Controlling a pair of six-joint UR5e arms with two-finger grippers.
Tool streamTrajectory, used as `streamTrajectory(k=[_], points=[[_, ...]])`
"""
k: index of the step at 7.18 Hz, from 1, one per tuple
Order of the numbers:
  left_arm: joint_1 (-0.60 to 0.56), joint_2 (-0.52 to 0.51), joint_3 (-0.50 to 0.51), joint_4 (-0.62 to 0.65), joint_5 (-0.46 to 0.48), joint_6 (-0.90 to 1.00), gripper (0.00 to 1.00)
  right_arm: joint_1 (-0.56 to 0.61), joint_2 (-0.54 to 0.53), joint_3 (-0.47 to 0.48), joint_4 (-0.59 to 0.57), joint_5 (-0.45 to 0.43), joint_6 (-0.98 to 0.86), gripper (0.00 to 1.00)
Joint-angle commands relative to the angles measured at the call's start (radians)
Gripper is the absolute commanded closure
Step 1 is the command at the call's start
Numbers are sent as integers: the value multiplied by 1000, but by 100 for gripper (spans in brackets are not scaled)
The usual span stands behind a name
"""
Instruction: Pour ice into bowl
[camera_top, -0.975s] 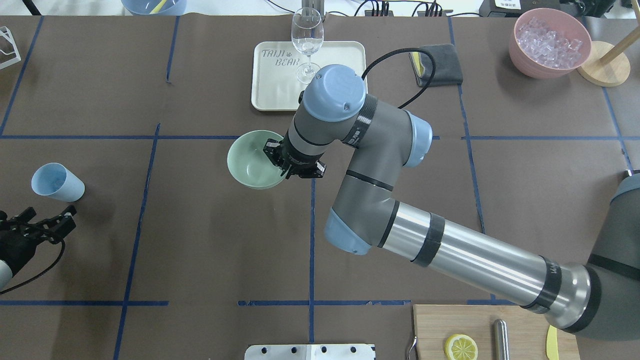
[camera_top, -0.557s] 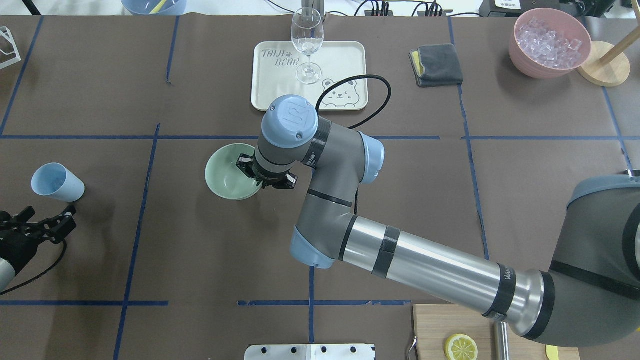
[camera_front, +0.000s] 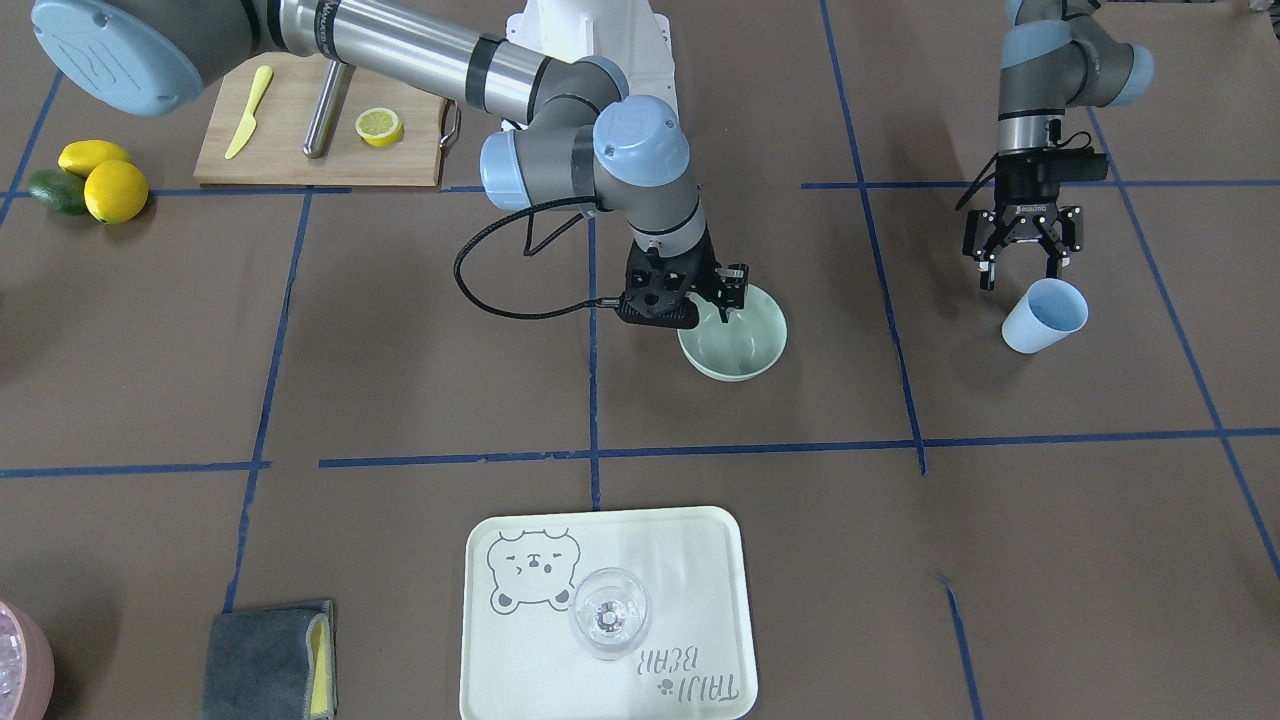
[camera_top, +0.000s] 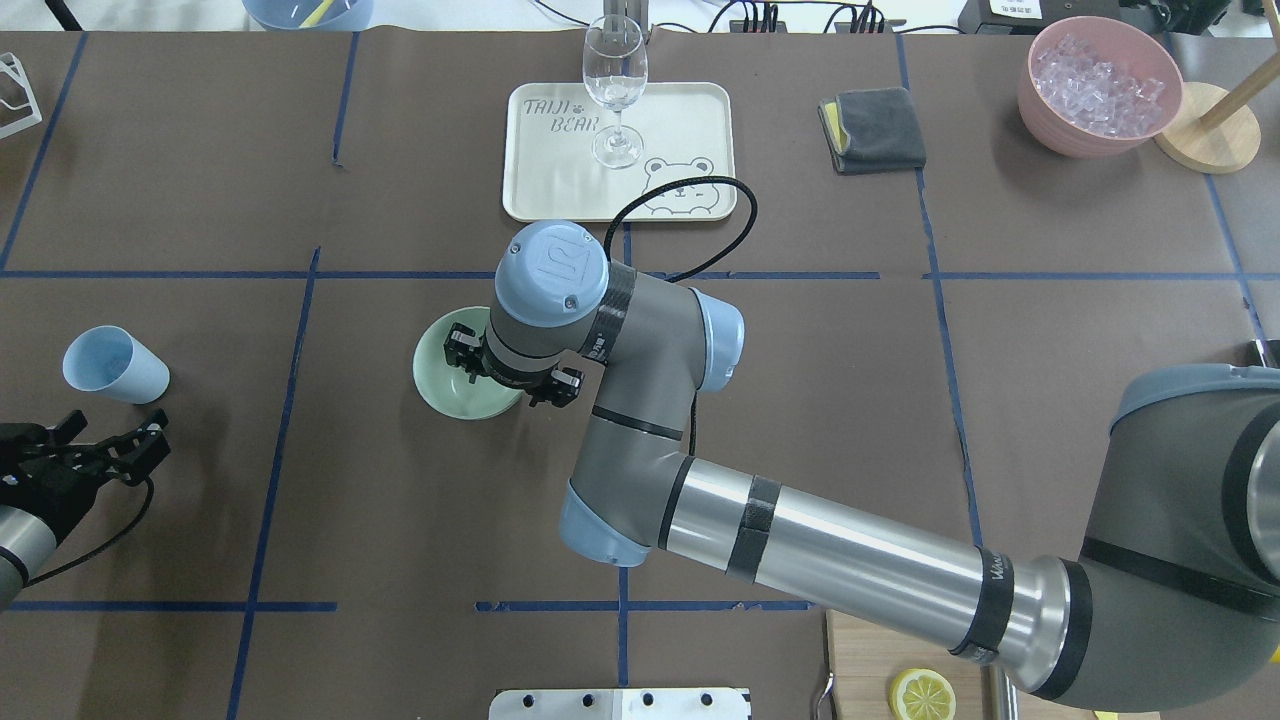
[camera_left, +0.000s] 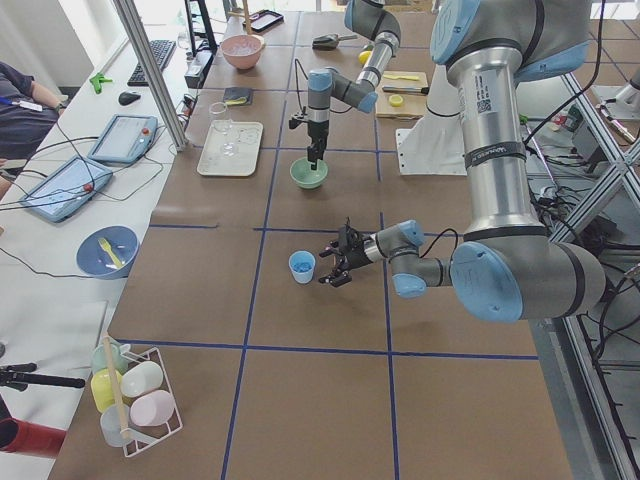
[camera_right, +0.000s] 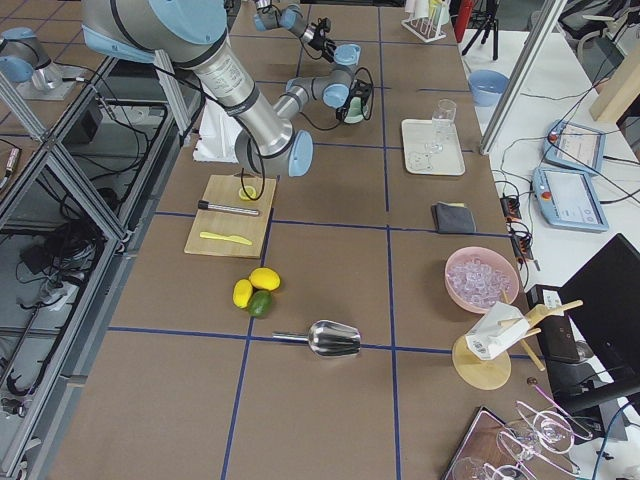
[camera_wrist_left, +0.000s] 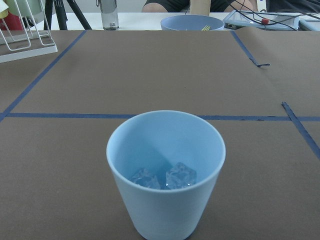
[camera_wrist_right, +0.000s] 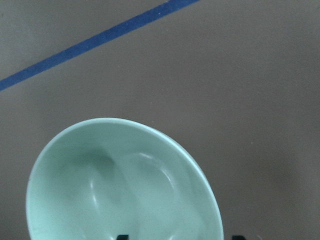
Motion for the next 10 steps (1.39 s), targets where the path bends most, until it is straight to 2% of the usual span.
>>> streamTrajectory(k=[1,4,6,9,10], points=[[-1,-9,14,-2,23,23,0,5,7,20,1,-1,2,0],[-16,-26,43,-5,57,23,0,15,5,24,-6,5,1,0],[-29,-81,90,-6,81,22,0,22,4,49,-16,18,1,0],[-71,-89,110,-5,83,22,0,51,-13,166,-207,45,-24,0],[-81,-89,110,-5,83,22,0,74,-39,203,-266,47,-86,0]])
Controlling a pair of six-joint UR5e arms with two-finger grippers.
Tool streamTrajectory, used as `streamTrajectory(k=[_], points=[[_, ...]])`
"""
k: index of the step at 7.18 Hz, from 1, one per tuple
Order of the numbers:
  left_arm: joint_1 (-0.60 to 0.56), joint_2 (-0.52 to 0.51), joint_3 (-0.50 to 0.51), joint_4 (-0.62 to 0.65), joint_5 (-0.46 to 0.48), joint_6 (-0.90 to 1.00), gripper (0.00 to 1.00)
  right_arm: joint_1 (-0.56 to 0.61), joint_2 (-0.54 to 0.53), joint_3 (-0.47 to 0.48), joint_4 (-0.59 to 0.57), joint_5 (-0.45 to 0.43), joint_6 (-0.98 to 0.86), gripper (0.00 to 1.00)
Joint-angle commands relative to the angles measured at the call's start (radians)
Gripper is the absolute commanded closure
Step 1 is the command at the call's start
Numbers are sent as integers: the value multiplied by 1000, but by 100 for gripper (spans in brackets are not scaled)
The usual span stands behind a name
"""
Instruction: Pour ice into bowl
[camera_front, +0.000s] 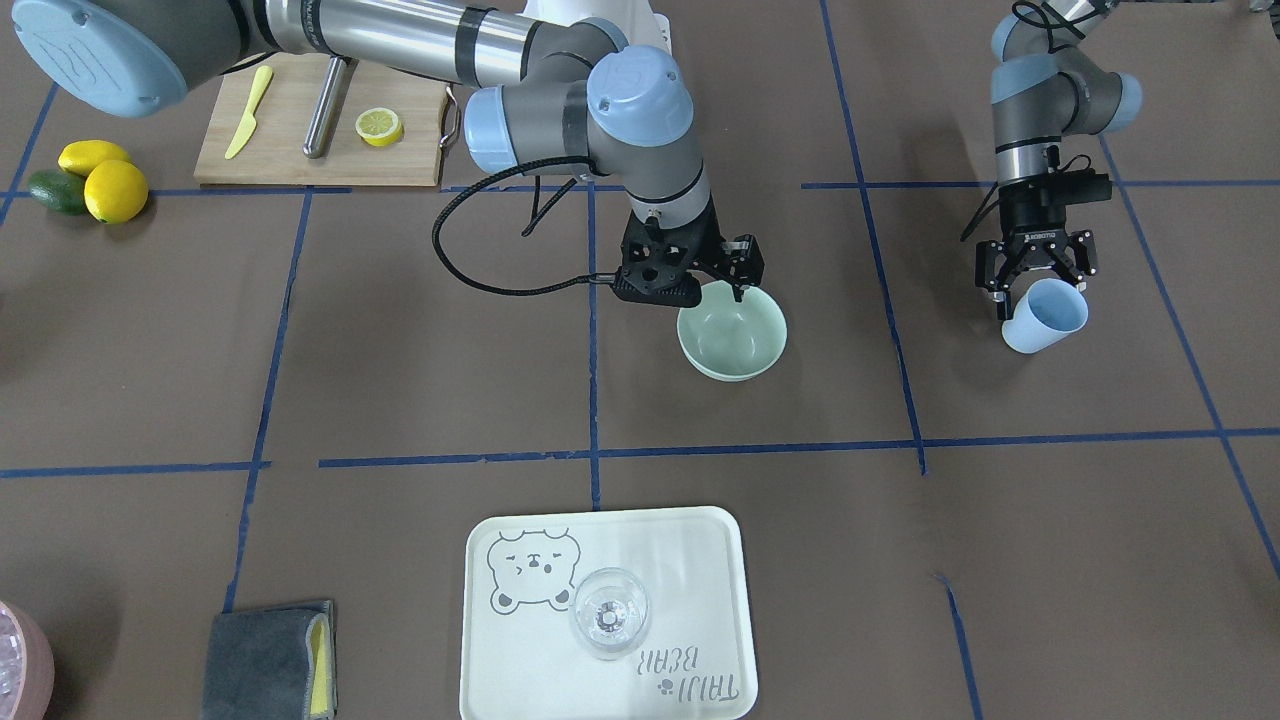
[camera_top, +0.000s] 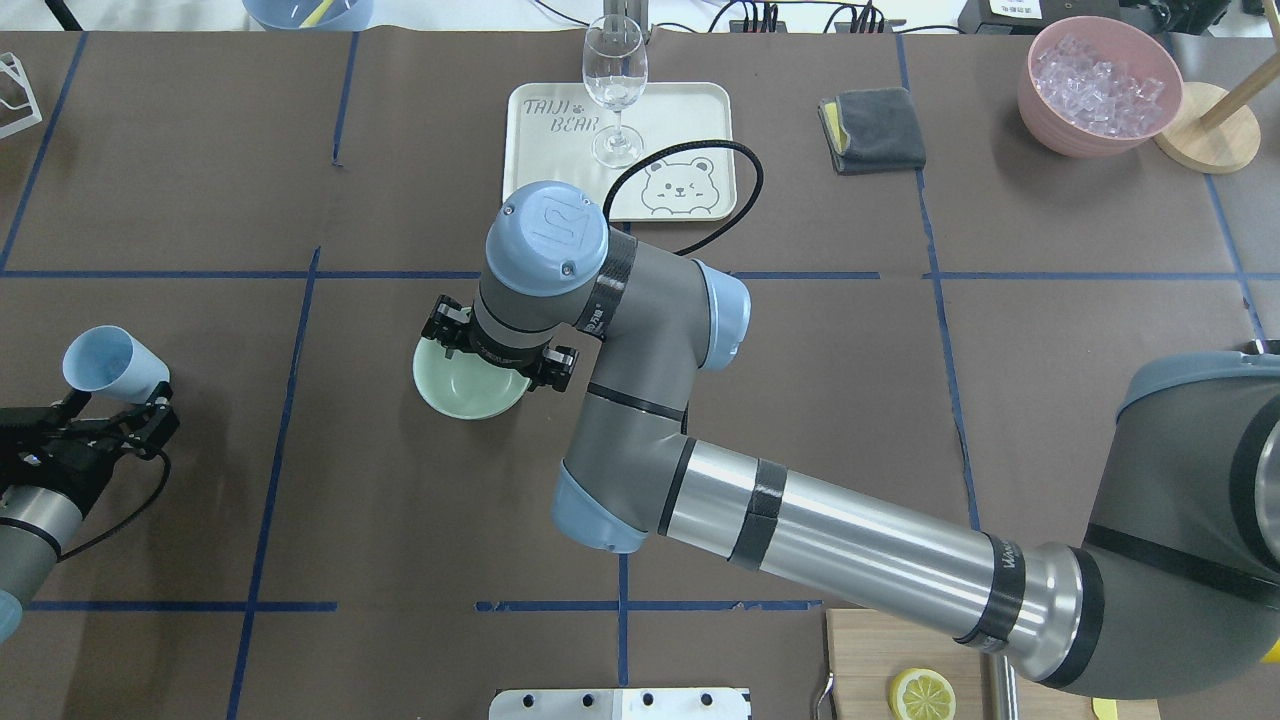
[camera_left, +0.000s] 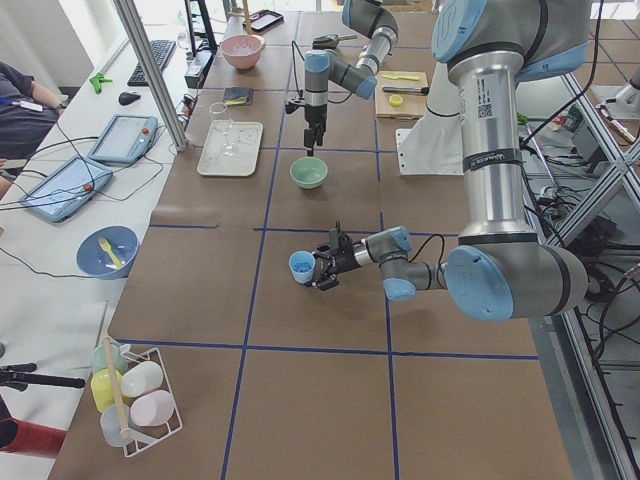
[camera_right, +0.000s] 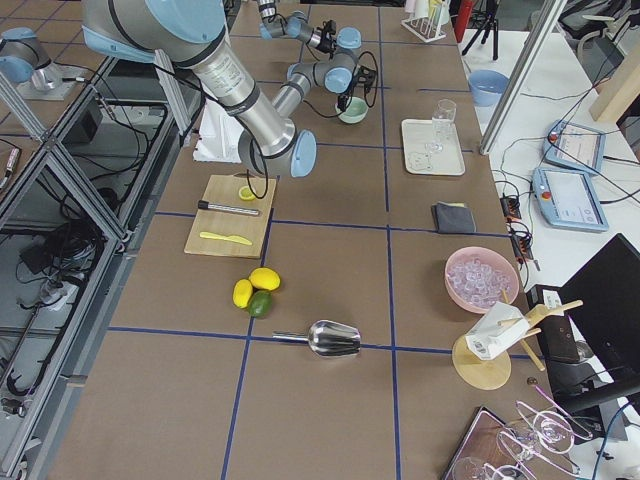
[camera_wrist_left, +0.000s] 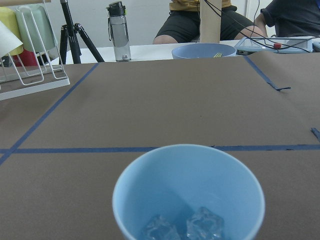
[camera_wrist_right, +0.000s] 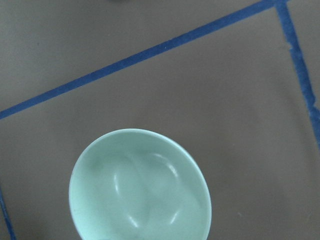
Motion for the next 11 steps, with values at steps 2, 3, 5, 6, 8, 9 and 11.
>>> streamTrajectory(k=[2,3,5,6,8,9,11], points=[[-18,-36,33,1,0,0,0,72,-114,151,-174,7,-170,0],[-19,-44,47,1,0,0,0,91,-141,169,-182,7,-200,0],[-26,-49,55,2,-3,-2,0,103,-160,169,-184,7,-229,0],[-33,-55,56,4,-6,0,0,105,-162,169,-184,7,-232,0],[-38,-75,63,4,-10,21,1,111,-163,169,-184,7,-234,0],[-61,-85,63,4,-12,34,12,111,-168,169,-184,7,-237,0],[-84,-87,64,1,-12,60,66,111,-166,169,-184,7,-237,0]])
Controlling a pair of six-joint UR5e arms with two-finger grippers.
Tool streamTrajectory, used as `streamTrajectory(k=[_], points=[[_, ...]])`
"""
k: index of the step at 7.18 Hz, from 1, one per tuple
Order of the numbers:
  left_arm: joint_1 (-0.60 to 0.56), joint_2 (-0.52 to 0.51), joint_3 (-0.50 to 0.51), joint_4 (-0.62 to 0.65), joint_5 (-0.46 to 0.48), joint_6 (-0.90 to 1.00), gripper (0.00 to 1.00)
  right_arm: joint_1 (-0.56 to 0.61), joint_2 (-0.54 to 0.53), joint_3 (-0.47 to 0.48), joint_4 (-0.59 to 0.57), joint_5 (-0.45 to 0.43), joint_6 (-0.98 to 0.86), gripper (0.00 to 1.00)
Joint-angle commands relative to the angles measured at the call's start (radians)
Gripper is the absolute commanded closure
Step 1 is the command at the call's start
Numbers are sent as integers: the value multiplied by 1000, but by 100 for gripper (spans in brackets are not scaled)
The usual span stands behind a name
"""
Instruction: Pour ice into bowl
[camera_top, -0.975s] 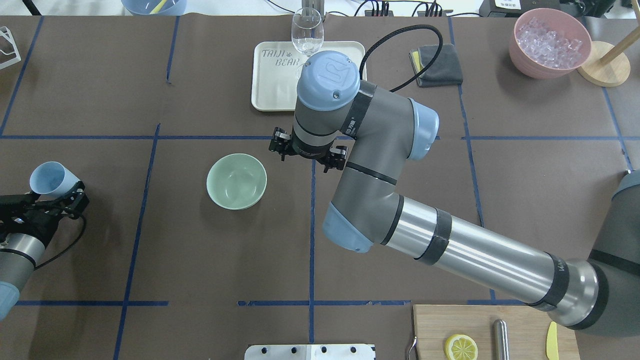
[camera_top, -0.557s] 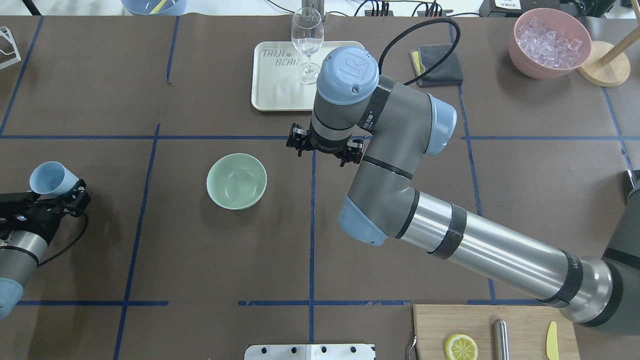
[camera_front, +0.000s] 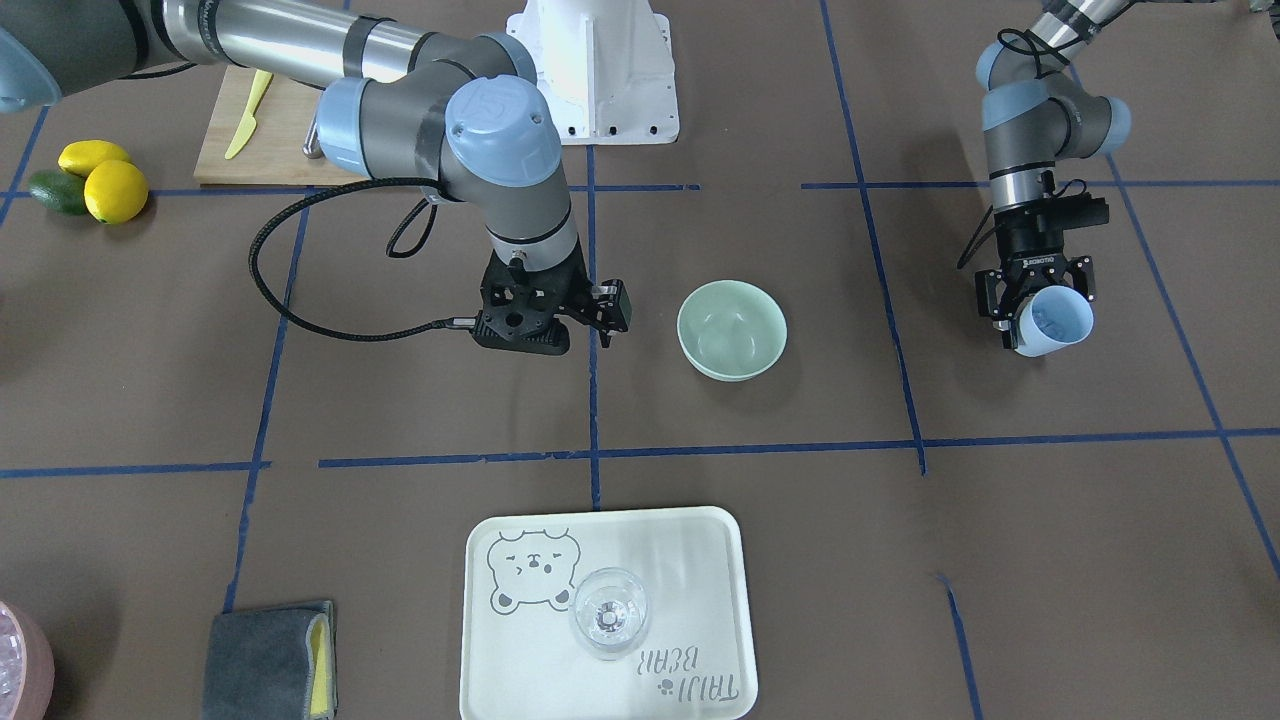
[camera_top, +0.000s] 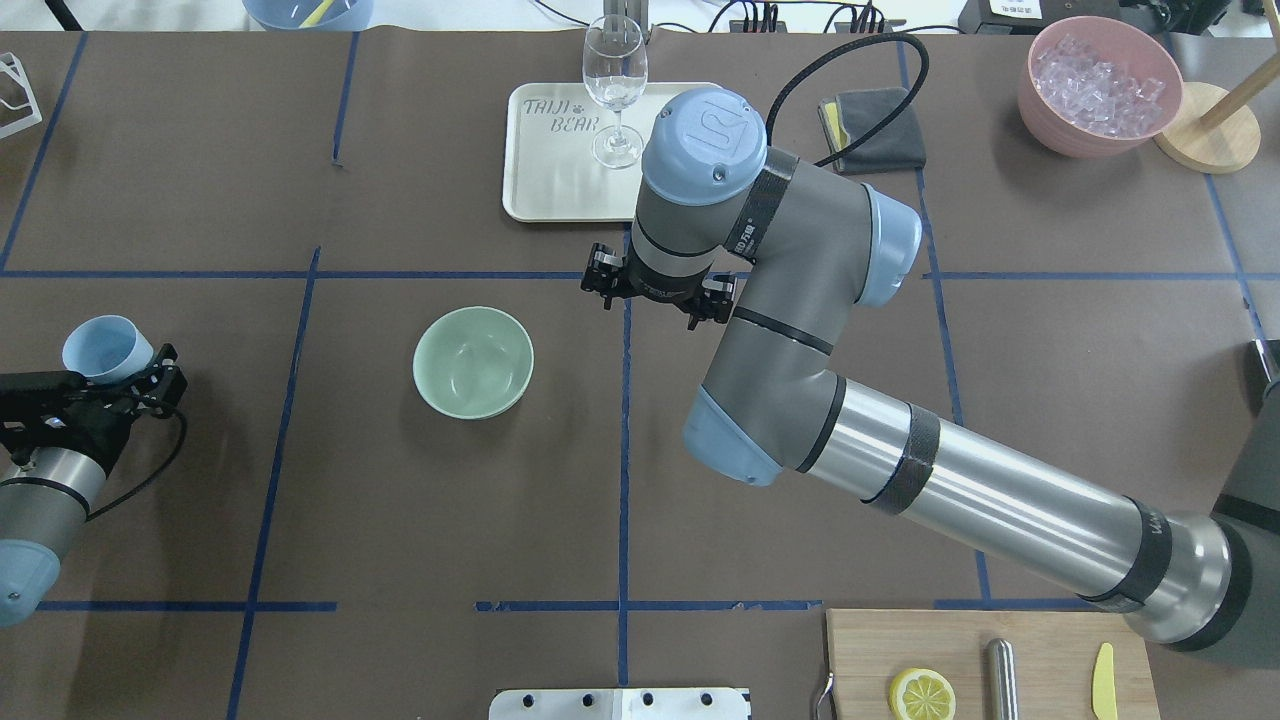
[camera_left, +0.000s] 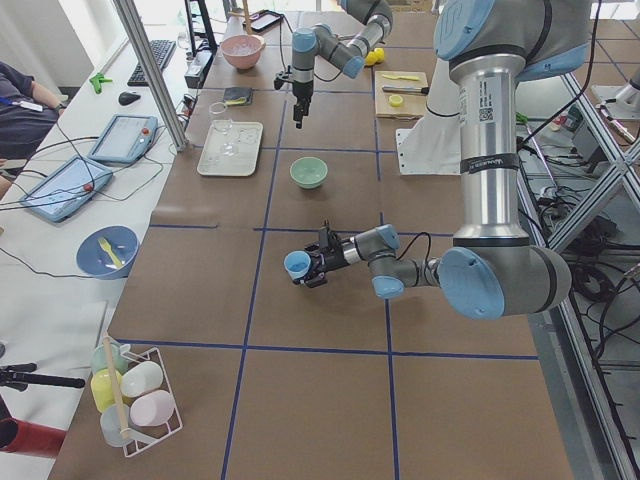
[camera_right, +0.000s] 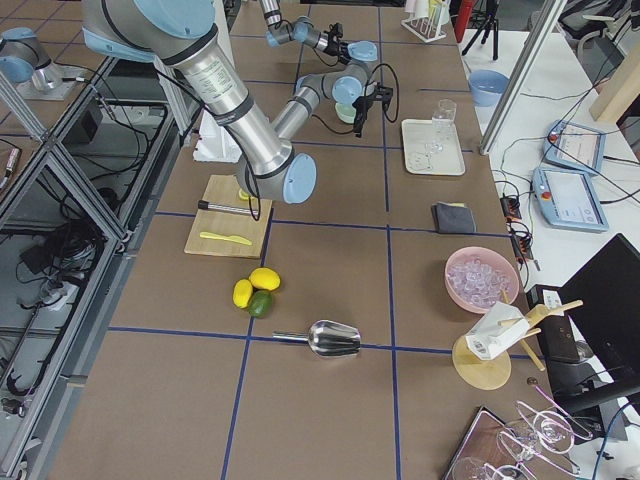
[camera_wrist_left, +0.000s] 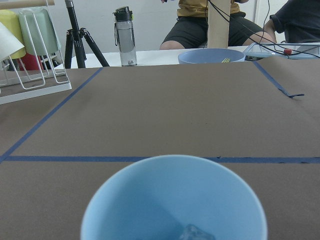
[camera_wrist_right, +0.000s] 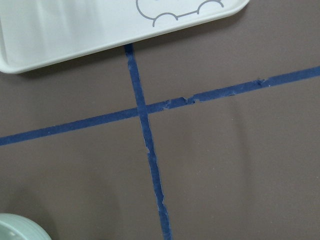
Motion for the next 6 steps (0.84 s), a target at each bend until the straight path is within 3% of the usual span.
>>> streamTrajectory(k=[1,2,4,6], points=[[-58,-13,-31,-62,0,159,100,5,0,0,2,0,-1,0],[-101,-24,-69,-190,-2,334,100,6,-1,0,3,0,-1,0],[-112,-41,-83,-214,-3,423,100,6,-26,24,9,0,-5,0],[-108,-56,-120,-197,-3,527,100,11,-215,244,17,0,-51,0]])
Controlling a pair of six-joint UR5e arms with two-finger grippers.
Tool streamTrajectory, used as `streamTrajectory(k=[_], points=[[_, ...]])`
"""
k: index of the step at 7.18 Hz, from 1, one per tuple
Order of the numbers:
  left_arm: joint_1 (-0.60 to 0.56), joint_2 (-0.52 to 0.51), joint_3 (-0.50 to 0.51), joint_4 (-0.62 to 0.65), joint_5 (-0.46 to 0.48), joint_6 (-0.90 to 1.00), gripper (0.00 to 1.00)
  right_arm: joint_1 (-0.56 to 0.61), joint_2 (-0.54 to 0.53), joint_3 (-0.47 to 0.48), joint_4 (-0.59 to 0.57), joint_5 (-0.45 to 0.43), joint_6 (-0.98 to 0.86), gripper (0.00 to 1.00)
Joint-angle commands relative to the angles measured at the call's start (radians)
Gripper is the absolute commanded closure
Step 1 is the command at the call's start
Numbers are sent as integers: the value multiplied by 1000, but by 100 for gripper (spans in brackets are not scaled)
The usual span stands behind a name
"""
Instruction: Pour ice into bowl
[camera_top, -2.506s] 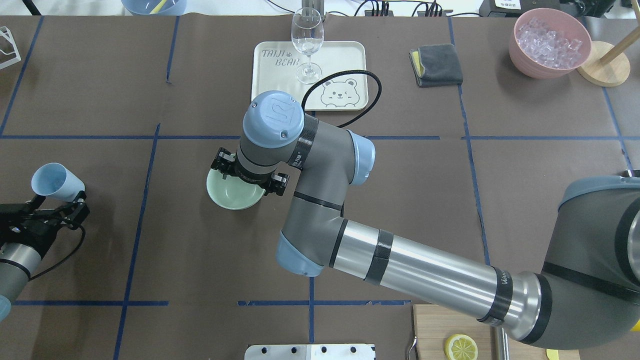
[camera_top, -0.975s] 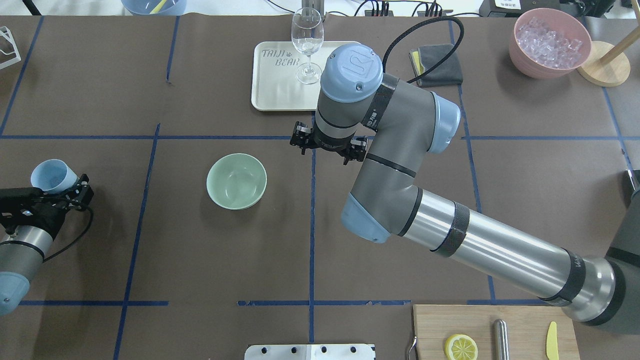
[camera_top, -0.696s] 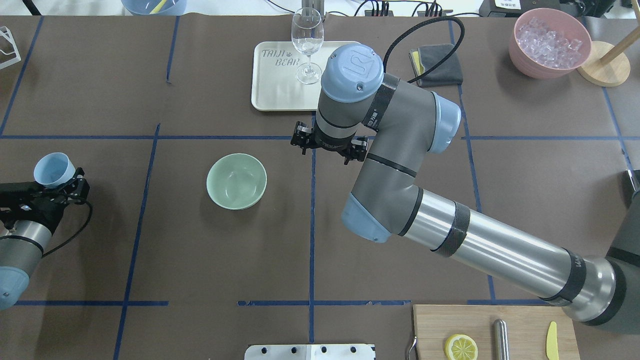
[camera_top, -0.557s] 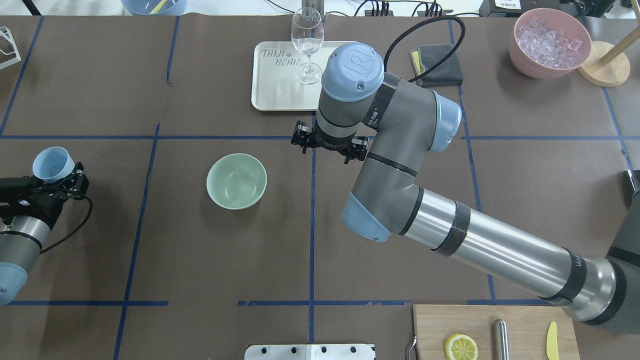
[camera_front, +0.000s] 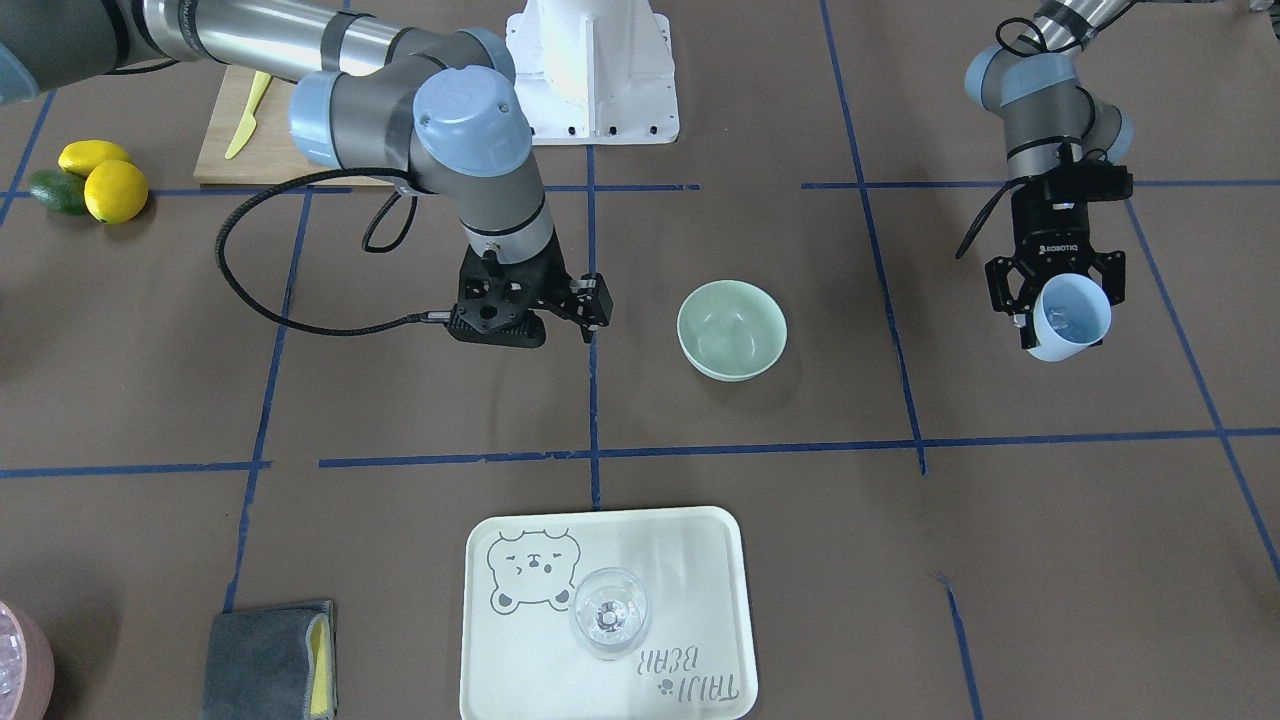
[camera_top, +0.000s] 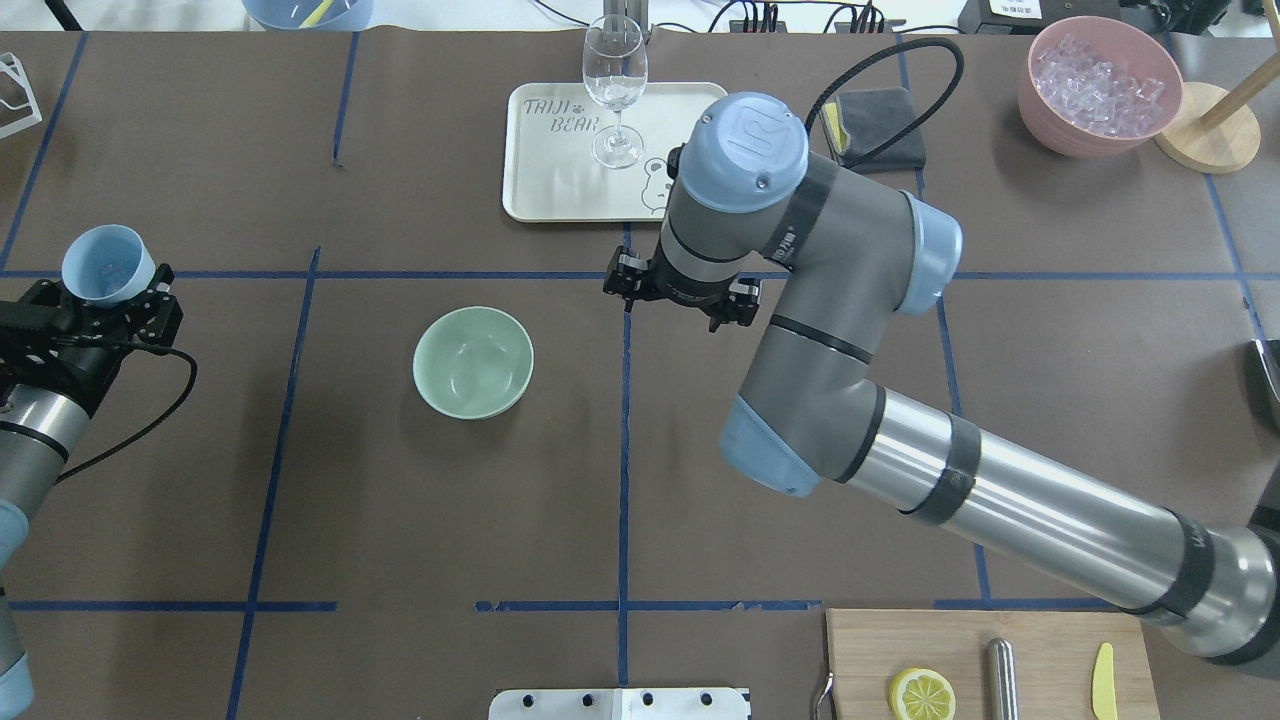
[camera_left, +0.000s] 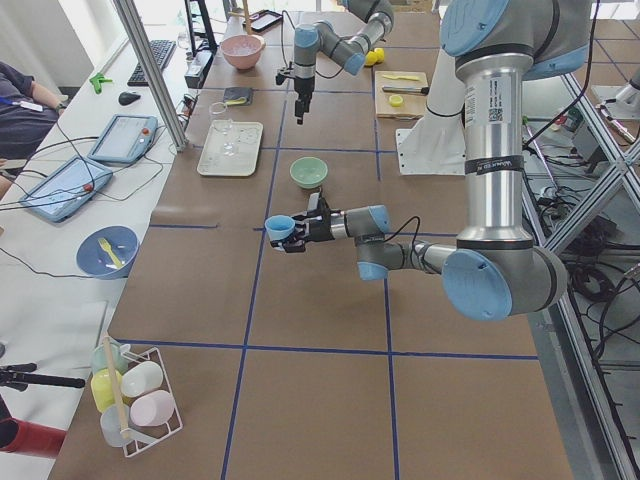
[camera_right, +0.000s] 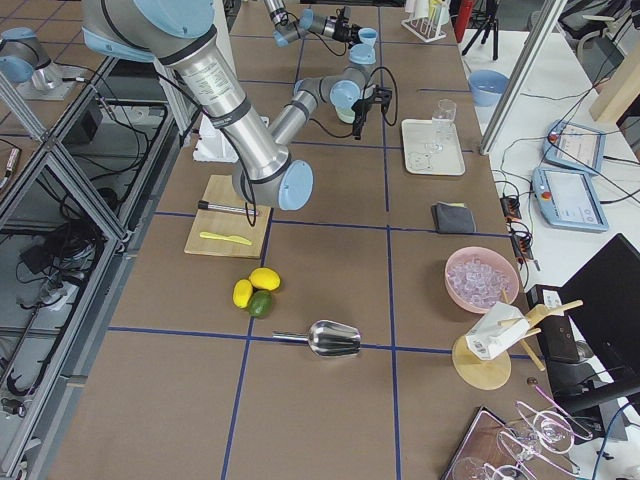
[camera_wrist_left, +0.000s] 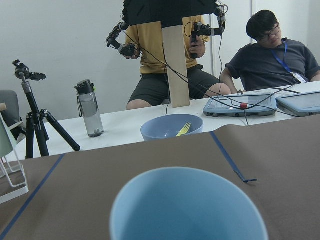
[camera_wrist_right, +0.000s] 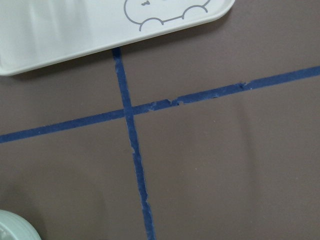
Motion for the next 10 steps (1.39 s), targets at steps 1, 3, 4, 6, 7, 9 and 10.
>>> streamTrajectory(k=[1,3,4,6,7,9,10], points=[[8,-33,-17,17,0,58,100,4,-154,162,7,-1,-46,0],[10,-161,-17,206,-2,69,100,8,-239,220,47,-2,-47,0],[10,-208,-17,256,-6,142,100,11,-270,228,85,-1,-47,0],[16,-231,-46,276,-6,223,100,13,-328,227,169,-2,-47,0],[42,-239,-51,308,-6,230,100,16,-340,227,197,-2,-47,0],[121,-266,-124,504,6,237,100,19,-337,224,197,-4,-47,0],[172,-291,-150,599,53,244,100,18,-331,221,197,-5,-46,0]])
